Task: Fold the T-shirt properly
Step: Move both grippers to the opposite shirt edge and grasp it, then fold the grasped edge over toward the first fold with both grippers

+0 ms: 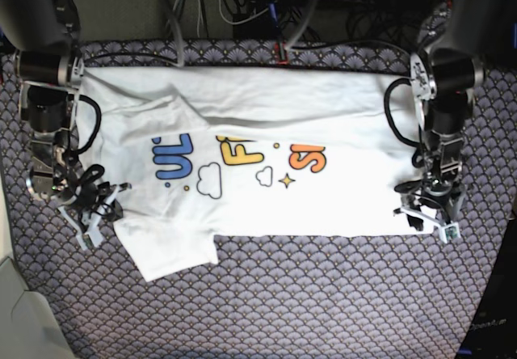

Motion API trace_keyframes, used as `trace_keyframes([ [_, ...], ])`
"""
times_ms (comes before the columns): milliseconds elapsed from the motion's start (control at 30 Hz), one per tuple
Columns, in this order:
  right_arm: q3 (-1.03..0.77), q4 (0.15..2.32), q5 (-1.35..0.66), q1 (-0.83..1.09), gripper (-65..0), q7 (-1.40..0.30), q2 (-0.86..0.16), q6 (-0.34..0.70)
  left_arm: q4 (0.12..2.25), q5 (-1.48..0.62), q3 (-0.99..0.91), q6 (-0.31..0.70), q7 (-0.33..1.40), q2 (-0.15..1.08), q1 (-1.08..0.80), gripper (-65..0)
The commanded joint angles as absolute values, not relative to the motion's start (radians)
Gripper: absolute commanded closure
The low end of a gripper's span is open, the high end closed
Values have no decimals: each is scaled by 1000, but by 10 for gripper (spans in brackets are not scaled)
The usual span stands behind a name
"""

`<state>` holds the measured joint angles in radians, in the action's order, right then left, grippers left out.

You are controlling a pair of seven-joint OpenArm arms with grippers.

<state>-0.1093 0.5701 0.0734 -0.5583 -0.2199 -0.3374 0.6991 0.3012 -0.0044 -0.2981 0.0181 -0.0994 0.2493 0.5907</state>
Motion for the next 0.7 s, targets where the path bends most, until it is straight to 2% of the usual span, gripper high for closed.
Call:
trace_keyframes([
  [0,-113,587,64,-585,0,-200,-352,698,300,1,-297,10,-85,257,613,-307],
  [133,-113,587,64,-585,0,-200,-352,698,298,1,-297,10,-81,257,610,-50],
  [167,-113,588,64,-585,0,-200,-352,698,298,1,-297,10,-79,257,610,-2],
  [267,-113,590,64,-585,0,-202,-352,698,298,1,-297,8,-79,257,607,-20],
  [367,-114,608,62,-585,0,-205,-352,698,308,1,-297,8,-77,257,596,-3],
  [667,-116,1003,62,-381,0,-268,-352,698,315,-7,-303,10,-56,259,579,-5],
])
